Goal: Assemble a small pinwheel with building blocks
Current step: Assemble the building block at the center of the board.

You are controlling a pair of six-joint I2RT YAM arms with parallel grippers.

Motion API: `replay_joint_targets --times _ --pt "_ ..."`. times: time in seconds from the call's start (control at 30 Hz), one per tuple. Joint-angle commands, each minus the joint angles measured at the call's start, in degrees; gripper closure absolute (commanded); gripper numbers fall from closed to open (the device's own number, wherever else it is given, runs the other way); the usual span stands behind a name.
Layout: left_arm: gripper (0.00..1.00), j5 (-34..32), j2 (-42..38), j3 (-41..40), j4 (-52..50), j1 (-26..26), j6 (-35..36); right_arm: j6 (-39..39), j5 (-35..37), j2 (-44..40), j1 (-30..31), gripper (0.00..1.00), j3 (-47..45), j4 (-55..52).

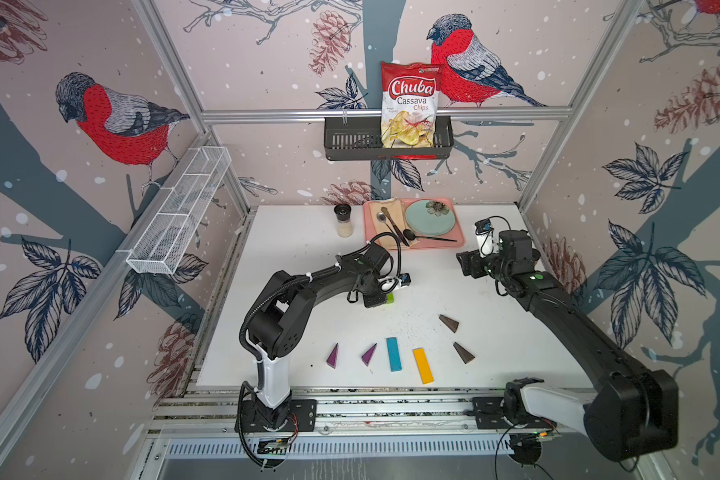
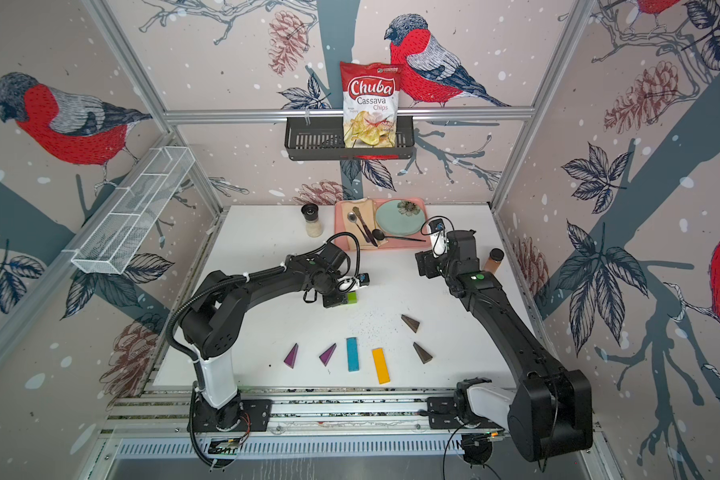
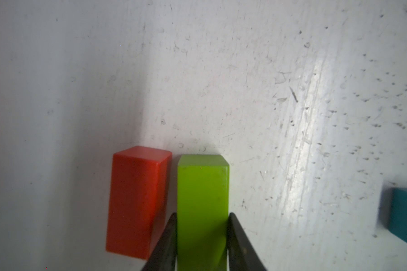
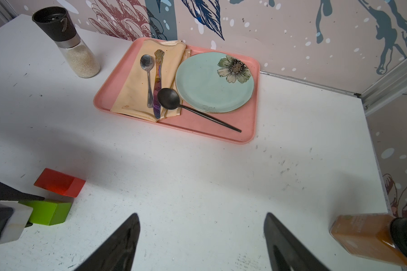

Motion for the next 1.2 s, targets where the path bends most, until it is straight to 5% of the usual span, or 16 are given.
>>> replay_joint_targets --times 0.0,0.27,0.6,1.17 --pt "0.67 -1.05 -0.27 -0.02 0.43 0.11 1.4 -0.27 -0.65 -0.4 -0.01 0.18 0.01 0.11" --pt "0.63 0.32 0.43 0.62 0.45 0.11 0.87 -0.27 -0.22 -1.22 -0.02 0.18 -0.34 -0.1" --pt "0.45 0.9 -0.17 0.61 0.09 0.14 0.52 -0.23 -0.56 -0.9 -0.07 0.17 -0.79 0.56" --pt "0.39 0.18 -6.75 -2.76 1.36 0.1 0.41 0.13 -1.22 -1.19 -0.1 0.16 -1.8 1.18"
